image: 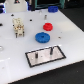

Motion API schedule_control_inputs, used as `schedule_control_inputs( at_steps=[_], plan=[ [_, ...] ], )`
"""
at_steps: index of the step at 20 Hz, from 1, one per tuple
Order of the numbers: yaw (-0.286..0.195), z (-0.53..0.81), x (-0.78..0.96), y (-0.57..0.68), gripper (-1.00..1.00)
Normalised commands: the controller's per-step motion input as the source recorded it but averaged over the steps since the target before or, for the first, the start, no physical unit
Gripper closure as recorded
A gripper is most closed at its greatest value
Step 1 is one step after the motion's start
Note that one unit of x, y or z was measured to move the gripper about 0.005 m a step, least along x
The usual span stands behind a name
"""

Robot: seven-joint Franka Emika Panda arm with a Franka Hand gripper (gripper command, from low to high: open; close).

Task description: Insert the blue gear onto the right peg, followed by the red gear

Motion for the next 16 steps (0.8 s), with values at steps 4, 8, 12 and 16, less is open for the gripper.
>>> schedule_control_inputs(
  at_steps=[4,8,12,16],
  plan=[
    [0.0,-0.4,-0.33,0.26,-1.0],
    [0.0,-0.43,-0.3,0.24,-1.0],
    [0.0,-0.46,-0.23,0.15,-1.0],
    [0.0,-0.49,-0.17,0.02,-1.0]
  ],
)
